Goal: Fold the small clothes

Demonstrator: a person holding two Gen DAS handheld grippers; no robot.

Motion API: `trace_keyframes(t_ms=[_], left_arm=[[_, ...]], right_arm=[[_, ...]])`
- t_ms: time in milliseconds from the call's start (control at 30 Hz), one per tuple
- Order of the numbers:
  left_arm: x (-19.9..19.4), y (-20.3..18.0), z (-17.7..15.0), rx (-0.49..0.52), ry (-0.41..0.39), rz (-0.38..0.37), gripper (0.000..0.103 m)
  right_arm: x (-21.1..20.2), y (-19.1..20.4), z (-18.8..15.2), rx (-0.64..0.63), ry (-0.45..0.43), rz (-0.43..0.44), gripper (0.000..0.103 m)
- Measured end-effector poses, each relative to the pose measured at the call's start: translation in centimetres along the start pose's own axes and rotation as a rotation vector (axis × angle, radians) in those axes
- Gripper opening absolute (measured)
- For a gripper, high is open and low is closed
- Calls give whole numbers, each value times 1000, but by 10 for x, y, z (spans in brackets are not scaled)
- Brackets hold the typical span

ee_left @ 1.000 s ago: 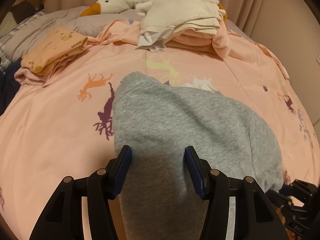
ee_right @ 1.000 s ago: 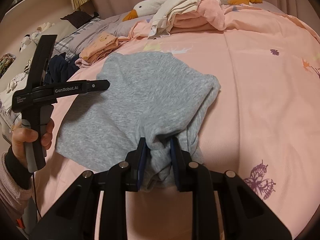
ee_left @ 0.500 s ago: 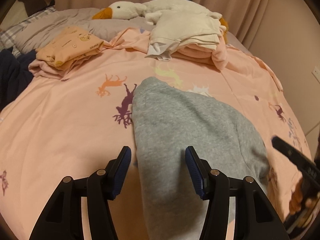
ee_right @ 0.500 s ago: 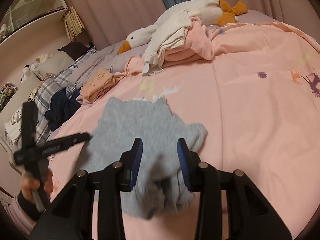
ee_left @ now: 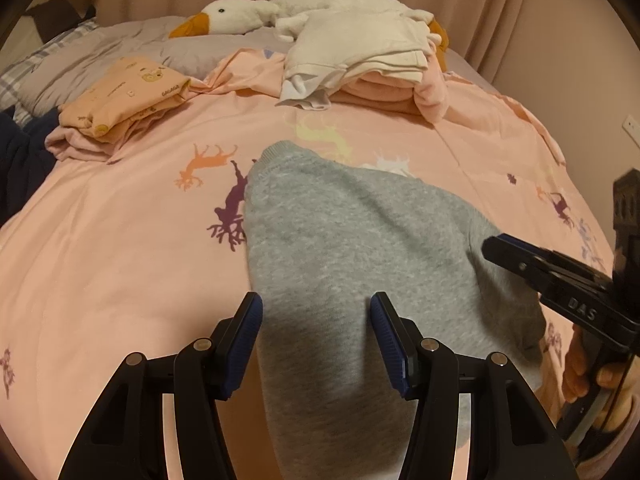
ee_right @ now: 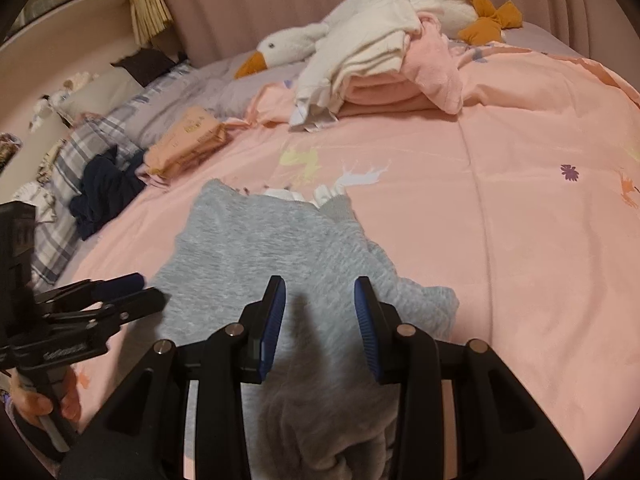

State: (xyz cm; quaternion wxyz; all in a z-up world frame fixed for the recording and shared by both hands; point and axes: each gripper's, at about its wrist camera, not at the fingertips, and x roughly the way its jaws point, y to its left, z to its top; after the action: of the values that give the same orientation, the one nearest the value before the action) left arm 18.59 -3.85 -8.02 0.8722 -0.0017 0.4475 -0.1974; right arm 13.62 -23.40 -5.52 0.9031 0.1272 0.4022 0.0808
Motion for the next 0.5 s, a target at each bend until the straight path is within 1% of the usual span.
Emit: trace_keyframes(t_ms=[233, 367, 500], left_arm=[[2, -4, -2, 27, -5, 22, 55], [3, -5, -3, 36, -6, 26, 55], [5, -4, -3, 35, -2, 24, 55]], right_arm=[[16, -4, -1, -10, 50, -55, 35], [24, -12, -3, 16, 83, -69, 34], [29, -17, -5, 40, 101, -65, 35]])
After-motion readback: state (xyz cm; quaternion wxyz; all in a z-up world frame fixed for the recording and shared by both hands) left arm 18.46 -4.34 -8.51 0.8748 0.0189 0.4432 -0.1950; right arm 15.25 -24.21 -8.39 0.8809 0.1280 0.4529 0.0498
